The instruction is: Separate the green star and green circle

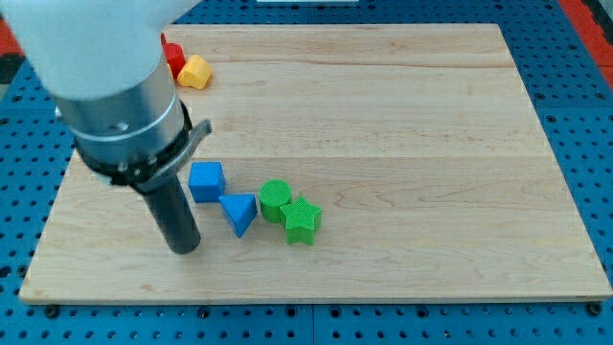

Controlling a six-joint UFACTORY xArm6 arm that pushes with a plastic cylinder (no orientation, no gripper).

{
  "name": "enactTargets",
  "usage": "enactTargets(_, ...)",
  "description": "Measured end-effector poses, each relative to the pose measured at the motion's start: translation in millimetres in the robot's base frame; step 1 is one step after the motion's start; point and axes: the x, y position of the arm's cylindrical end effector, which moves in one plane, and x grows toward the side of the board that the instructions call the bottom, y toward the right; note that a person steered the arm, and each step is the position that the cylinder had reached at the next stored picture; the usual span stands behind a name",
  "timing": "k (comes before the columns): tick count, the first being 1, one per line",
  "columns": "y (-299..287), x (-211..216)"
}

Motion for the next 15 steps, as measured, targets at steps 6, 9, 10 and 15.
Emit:
enactTargets(6, 65.8, -2.2)
enactTargets(9, 66.2, -55.7)
enactTargets(10, 65.4, -79.7)
enactTargets(15, 68.9, -106.2)
